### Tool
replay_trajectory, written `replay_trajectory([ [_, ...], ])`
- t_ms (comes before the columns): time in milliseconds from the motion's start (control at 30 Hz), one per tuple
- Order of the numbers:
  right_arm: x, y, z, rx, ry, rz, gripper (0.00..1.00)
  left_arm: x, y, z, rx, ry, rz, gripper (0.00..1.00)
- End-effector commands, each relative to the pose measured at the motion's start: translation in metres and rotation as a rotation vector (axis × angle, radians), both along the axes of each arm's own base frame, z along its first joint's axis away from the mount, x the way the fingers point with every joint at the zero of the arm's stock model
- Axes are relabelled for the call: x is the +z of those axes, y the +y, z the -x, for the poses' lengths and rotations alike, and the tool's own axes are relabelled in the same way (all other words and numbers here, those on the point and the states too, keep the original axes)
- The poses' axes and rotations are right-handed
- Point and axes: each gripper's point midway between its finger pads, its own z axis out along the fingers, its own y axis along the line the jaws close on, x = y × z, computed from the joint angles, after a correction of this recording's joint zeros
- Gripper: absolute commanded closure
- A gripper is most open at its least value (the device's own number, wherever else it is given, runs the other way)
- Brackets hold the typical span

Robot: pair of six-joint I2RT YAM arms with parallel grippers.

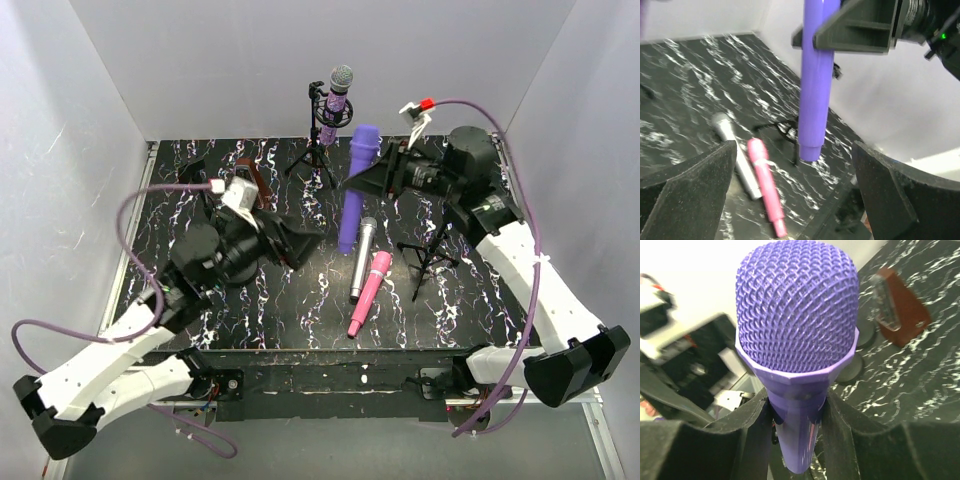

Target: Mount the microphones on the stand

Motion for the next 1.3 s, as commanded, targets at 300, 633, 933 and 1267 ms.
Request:
replay_trajectory([
  [300,0.039,-0.051,-0.006,0.015,-0.251,0.111,0.99,0.022,0.119,-0.070,0.442,0.257,-0.677,0.02],
  [633,0.017,-0.055,0.003,0.081,-0.230,0.133,0.99,-0.015,0.184,-0.066,0.834,0.368,-0.633,0.04],
  [933,0.004,-0.053,0.004,0.107,-0.190,0.115,0.99,-0.011,0.199,-0.084,0.961,0.298,-0.679,0.12],
  [1267,0.009,-0.054,0.017,0.145,-0.201,0.100,0.99,-0.033,0.202,-0.122,0.982,0.324,-0.721,0.41],
])
